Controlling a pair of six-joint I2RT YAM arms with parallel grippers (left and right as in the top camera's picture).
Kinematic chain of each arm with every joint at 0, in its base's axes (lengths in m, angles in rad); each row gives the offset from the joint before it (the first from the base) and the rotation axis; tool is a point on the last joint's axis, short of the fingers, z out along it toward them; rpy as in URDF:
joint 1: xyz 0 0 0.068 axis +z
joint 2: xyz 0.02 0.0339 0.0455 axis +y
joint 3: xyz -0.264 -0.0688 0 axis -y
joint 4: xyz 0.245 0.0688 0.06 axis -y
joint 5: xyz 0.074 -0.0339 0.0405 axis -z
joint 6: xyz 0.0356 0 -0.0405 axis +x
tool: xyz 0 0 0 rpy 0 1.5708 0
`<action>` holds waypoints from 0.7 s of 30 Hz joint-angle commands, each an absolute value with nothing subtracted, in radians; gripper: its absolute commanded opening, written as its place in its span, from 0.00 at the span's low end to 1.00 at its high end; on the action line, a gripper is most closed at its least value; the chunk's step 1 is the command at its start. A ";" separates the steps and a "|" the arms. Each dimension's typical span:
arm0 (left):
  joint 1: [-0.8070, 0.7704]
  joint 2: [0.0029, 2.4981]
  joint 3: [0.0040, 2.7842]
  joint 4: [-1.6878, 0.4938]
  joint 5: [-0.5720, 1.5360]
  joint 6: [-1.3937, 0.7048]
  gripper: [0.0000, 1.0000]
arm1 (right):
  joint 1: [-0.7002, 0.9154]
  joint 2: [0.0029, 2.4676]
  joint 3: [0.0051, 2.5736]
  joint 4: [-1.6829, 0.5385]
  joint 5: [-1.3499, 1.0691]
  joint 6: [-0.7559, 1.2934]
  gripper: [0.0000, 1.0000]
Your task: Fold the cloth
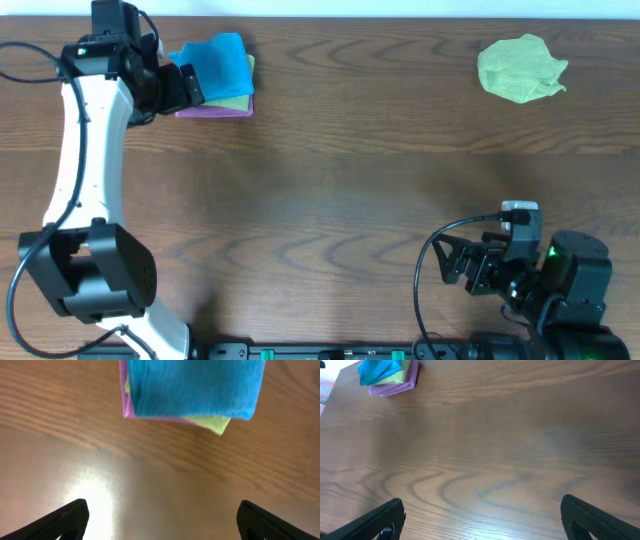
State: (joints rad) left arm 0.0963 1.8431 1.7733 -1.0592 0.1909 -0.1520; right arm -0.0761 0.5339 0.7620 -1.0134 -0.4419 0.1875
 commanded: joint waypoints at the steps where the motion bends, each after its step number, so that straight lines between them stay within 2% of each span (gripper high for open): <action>1: 0.098 1.805 1.784 -1.082 0.161 -0.134 0.95 | -0.084 0.529 0.760 -1.015 -0.452 0.202 0.99; 13: 0.097 1.716 1.780 -1.291 0.160 -0.021 0.96 | -0.084 0.529 0.760 -1.015 -0.452 0.202 0.99; 21: 0.097 1.578 1.637 -1.274 0.157 -0.014 0.95 | -0.084 0.529 0.760 -1.014 -0.452 0.202 0.99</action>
